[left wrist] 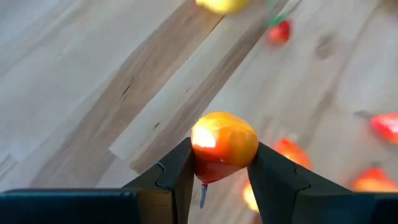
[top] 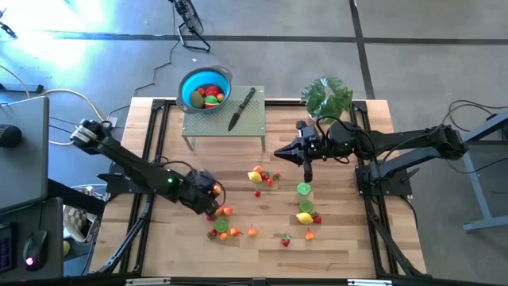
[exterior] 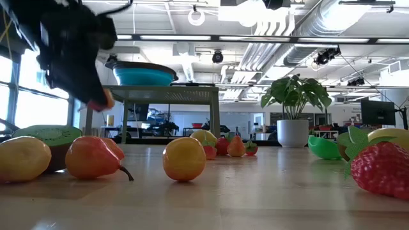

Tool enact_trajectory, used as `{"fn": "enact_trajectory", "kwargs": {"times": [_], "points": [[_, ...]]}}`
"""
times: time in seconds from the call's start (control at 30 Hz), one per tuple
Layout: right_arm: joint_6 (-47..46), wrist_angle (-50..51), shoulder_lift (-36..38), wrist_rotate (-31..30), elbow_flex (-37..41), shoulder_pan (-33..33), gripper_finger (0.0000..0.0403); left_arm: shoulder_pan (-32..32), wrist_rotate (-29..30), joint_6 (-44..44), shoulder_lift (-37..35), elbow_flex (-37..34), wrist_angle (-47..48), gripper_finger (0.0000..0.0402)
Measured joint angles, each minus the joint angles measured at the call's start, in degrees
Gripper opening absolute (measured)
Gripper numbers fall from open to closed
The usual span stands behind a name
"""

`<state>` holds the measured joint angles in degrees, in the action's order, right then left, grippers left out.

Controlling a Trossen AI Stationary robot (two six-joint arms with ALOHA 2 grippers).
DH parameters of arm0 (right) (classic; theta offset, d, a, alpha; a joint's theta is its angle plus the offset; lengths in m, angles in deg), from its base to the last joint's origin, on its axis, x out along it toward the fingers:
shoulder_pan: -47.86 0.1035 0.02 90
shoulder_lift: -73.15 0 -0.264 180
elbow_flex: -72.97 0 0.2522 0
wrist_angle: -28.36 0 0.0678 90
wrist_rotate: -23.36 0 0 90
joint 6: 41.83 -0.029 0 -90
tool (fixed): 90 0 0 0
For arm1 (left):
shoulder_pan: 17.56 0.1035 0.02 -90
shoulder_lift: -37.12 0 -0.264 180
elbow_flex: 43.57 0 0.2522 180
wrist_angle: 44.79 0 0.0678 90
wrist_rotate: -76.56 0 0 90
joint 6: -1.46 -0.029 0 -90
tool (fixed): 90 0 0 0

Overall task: Pick & Place Fruit
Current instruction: Put the orange pear into the strainer bowl on the shelf

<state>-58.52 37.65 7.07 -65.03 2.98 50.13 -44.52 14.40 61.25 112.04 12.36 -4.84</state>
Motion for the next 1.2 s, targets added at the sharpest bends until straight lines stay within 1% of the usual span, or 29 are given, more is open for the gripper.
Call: {"fn": "enact_trajectory", "kwargs": {"times": [0.3, 0.53, 0.67, 0.8, 0.9, 1.13, 1.2], "points": [[0.4, 0.0, 0.0, 0.0, 0.0, 0.0, 0.0003, 0.0, 0.2, 0.4, -12.9, 0.1, -1.2, 0.0129], [0.4, -0.1, 0.0, -0.2, 0.0, 0.0, 0.0003, 0.0, 0.9, 0.4, -22.0, 0.1, -4.9, 0.0129], [0.5, -0.2, 0.0, -2.9, 0.0, 0.0, 0.0003, 0.0, 1.7, -2.8, -26.0, 0.1, -8.9, 0.0129], [0.5, -0.3, 0.0, -5.5, 0.0, 0.0, 0.0003, 0.0, 2.7, -8.2, -28.9, 0.1, -13.1, 0.0129], [0.5, -0.3, 0.0, -7.5, 0.0, 0.0, 0.0003, 0.0, 3.7, -11.3, -30.6, 0.1, -14.5, 0.0129], [0.3, -0.4, 0.0, -7.9, 0.0, 0.0, 0.0003, 0.1, 11.2, -12.3, -31.6, 0.2, -14.0, 0.0129], [0.9, -0.4, 0.0, -8.0, 0.0, 0.0, 0.0003, 1.4, 12.0, -13.8, -31.6, 0.2, -14.0, 0.0129]]}}
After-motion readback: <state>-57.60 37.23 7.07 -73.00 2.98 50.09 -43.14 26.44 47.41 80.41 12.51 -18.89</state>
